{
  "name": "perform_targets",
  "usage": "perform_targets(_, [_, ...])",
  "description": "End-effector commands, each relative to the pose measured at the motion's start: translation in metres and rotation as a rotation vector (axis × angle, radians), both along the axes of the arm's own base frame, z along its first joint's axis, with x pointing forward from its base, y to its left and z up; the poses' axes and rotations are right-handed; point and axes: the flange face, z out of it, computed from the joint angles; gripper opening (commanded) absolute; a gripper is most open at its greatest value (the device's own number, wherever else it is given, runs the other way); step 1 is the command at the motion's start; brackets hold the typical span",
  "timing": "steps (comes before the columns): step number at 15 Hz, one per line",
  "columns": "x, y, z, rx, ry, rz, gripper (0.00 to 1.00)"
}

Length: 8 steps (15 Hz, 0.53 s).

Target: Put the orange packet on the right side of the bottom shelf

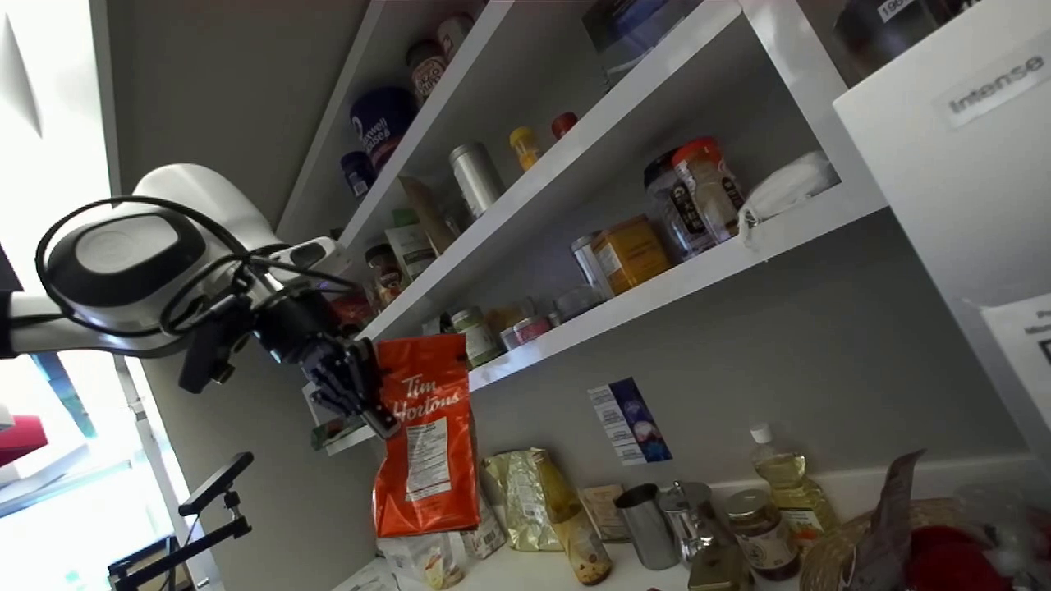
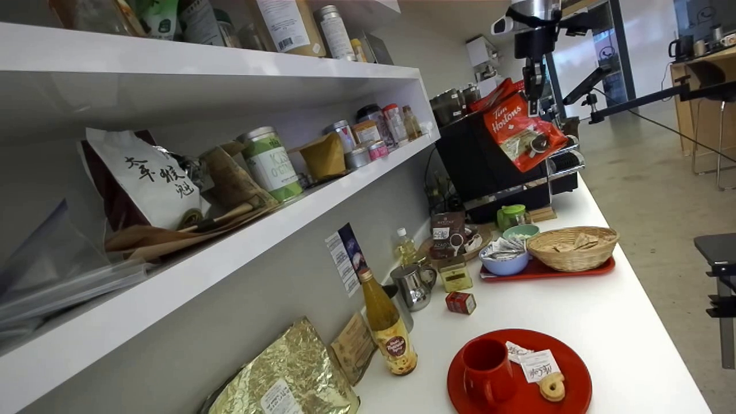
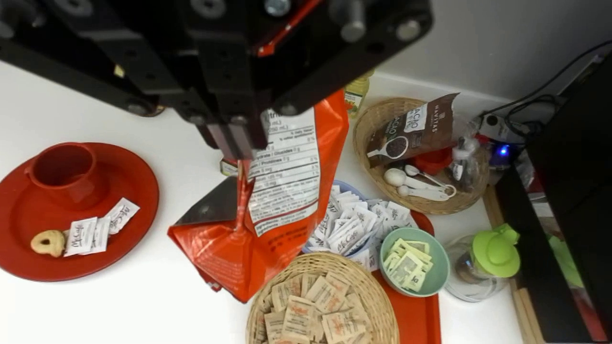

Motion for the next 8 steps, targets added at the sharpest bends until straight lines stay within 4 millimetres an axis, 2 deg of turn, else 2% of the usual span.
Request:
perform_targets(1, [0.019,-0.025,0.025,-0.046,-0.01,-0.002,0.0])
perform_targets(5, [0.049,-0.051,0.042,-0.086,-0.066,-0.036,0.0])
perform_targets(8, [0.079,-0.073,0.059,-0.12,-0.141,-0.075,0.0])
